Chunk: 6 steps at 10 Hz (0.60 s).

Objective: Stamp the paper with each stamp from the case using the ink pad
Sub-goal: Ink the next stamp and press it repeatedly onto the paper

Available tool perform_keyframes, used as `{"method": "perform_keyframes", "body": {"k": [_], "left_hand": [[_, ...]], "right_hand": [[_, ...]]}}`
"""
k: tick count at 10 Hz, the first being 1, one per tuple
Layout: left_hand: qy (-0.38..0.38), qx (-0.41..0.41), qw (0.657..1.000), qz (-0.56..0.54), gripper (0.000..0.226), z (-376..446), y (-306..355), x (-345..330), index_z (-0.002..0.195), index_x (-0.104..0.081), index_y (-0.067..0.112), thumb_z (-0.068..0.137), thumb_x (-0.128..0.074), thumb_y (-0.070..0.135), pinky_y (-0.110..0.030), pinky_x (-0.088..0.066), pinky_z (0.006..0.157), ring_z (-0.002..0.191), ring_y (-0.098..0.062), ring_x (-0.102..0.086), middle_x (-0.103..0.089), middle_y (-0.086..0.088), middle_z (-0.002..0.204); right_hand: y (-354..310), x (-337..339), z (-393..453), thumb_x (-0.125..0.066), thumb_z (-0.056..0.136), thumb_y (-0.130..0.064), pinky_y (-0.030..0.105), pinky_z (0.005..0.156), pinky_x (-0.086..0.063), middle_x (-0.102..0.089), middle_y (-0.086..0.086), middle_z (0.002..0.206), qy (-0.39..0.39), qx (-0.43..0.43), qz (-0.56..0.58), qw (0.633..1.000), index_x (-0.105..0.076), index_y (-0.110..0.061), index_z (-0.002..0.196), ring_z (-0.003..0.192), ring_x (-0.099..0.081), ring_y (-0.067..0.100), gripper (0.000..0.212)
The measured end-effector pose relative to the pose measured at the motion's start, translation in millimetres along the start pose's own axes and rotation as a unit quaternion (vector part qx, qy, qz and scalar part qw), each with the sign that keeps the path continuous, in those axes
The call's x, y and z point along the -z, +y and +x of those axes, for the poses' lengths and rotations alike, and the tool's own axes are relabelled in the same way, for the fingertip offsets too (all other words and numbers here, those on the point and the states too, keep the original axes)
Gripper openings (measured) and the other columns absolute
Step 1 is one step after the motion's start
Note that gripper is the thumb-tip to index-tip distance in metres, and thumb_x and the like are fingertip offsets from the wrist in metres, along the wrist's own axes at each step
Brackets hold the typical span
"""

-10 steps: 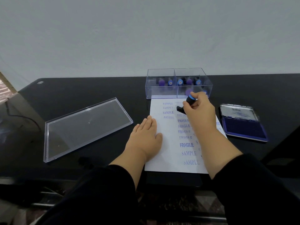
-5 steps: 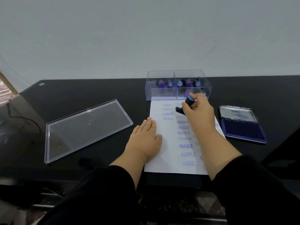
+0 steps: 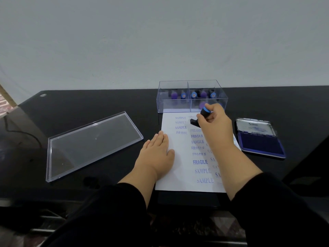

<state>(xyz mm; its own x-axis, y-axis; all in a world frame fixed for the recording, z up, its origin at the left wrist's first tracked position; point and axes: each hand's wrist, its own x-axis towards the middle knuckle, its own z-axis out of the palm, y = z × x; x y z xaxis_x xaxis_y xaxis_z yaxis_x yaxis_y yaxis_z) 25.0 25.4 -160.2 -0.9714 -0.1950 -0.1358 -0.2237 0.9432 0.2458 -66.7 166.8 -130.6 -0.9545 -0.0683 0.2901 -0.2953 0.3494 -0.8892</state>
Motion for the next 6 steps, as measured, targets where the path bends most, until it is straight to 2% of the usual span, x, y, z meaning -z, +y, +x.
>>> {"method": "perform_keyframes", "body": {"k": [2,3,4,5,6], "left_hand": [[0.002,-0.002,1.000,0.001,0.058,0,0,-1,0.152,0.004,0.013,0.103,-0.019,0.032,-0.028,0.006,0.117,0.146,-0.013,0.009,0.011,-0.001,0.159],[0.003,-0.001,1.000,0.004,0.058,0,0,-1,0.152,0.004,0.013,0.103,-0.019,0.032,-0.029,0.006,0.117,0.146,-0.013,0.008,0.011,-0.001,0.159],[0.002,-0.001,1.000,0.007,0.057,1,0,-1,0.152,0.005,0.013,0.103,-0.019,0.032,-0.029,0.005,0.117,0.146,-0.013,0.008,0.011,-0.001,0.159],[0.002,-0.001,1.000,0.012,0.057,2,-1,-2,0.152,0.005,0.013,0.102,-0.018,0.032,-0.029,0.005,0.117,0.146,-0.013,0.008,0.011,-0.001,0.159],[0.006,-0.003,1.000,0.012,0.057,2,-1,-3,0.152,0.005,0.013,0.102,-0.017,0.032,-0.029,0.005,0.117,0.146,-0.013,0.008,0.011,-0.001,0.159]], "right_hand": [[2,12,-1,-0.059,0.091,-0.018,0.022,0.073,-0.043,-0.062,-0.004,0.099,0.010,0.003,-0.002,1.000,-0.052,-0.020,0.113,0.085,-0.059,0.010,0.023],[6,23,-1,-0.058,0.091,-0.019,0.022,0.071,-0.041,-0.061,-0.006,0.095,0.019,0.003,-0.014,1.000,-0.052,-0.021,0.115,0.084,-0.058,0.010,0.024],[10,36,-2,-0.058,0.092,-0.019,0.024,0.065,-0.043,-0.059,-0.010,0.082,0.034,0.001,-0.038,0.999,-0.052,-0.022,0.117,0.075,-0.057,0.009,0.026],[14,52,-3,-0.057,0.092,-0.018,0.020,0.059,-0.039,-0.057,-0.010,0.085,0.045,0.004,-0.072,0.996,-0.052,-0.020,0.117,0.070,-0.053,0.006,0.025],[18,71,-4,-0.057,0.092,-0.018,0.024,0.064,-0.040,-0.058,-0.005,0.085,0.061,0.005,-0.124,0.990,-0.052,-0.020,0.119,0.077,-0.056,0.014,0.027]]}}
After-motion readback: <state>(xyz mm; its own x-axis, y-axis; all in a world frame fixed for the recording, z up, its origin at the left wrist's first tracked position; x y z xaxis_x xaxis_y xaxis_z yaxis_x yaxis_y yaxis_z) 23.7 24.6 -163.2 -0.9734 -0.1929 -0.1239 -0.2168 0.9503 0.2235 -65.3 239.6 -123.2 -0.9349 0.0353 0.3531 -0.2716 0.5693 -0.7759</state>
